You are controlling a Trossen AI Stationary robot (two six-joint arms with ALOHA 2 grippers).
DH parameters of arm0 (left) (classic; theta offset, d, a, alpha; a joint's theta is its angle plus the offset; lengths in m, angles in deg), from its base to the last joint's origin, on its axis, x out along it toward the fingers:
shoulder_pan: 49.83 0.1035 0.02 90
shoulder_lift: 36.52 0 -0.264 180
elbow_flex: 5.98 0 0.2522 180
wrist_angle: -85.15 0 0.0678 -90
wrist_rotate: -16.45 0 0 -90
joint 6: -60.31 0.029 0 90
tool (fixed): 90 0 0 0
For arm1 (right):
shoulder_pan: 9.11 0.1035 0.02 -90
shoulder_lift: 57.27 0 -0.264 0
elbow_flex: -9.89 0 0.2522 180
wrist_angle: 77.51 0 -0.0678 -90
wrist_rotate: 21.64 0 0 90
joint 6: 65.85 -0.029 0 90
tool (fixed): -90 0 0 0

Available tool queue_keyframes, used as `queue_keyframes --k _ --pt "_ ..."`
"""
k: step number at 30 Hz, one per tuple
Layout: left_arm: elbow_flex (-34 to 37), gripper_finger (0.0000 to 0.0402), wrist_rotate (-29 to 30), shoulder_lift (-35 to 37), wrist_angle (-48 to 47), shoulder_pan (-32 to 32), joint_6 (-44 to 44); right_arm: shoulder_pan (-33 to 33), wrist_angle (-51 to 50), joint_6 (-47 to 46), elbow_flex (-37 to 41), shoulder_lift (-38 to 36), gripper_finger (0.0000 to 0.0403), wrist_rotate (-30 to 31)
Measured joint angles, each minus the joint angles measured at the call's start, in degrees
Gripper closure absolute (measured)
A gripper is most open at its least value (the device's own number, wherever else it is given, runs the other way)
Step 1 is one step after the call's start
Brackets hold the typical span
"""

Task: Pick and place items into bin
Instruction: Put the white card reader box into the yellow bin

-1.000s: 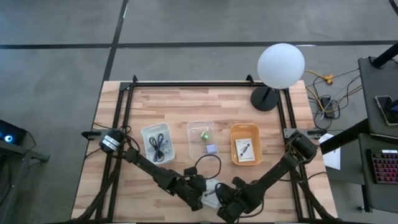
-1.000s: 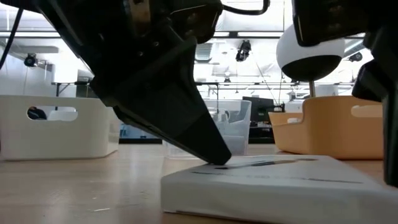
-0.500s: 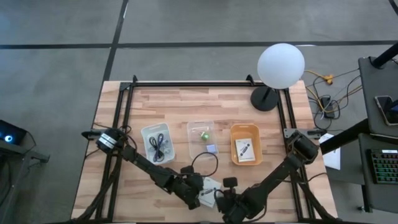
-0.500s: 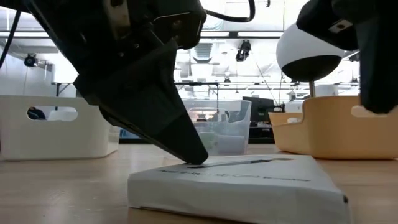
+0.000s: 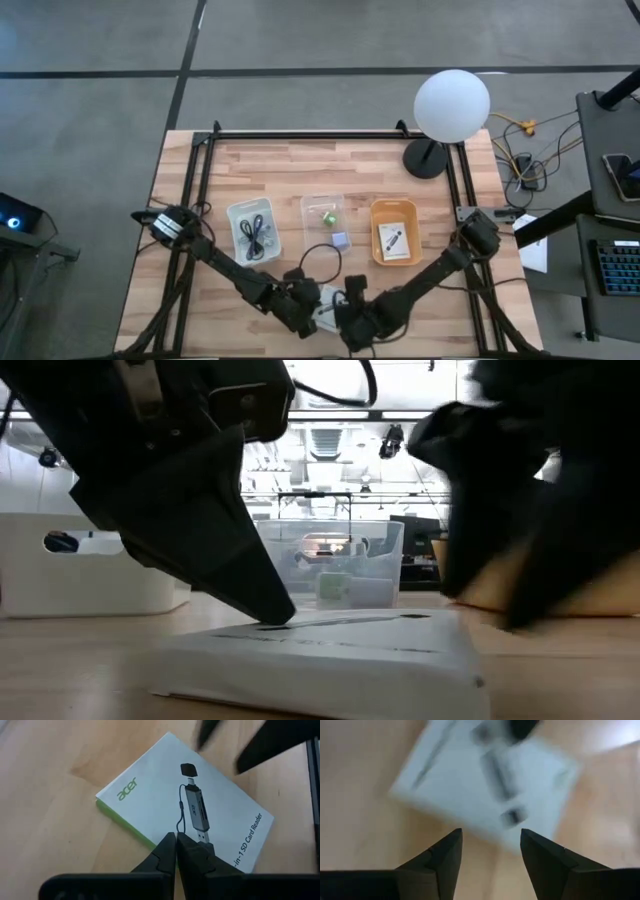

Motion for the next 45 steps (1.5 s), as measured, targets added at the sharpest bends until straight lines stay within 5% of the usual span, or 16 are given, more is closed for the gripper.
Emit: queue_keyframes --k 11,24,38,45 --pt "-0.02 0.0401 6.17 7.38 -8.11 -0.13 2.57 -0.27 0.50 13.33 0.36 -0.04 0.0214 9.01" --pt "1.07 0.0402 4.19 4.44 -7.67 -1.12 -6.38 0.15 0.10 3.76 0.48 -0.04 0.0214 7.25" --pt "0.98 0.0401 2.82 3.71 -2.93 -0.68 -6.73 -0.67 4.00 -32.68 4.35 -0.14 0.0238 -3.51" --pt "1.09 0.0401 1.20 3.61 0.98 -0.76 -6.54 -1.11 7.32 -36.71 5.86 -0.37 0.0270 -3.91"
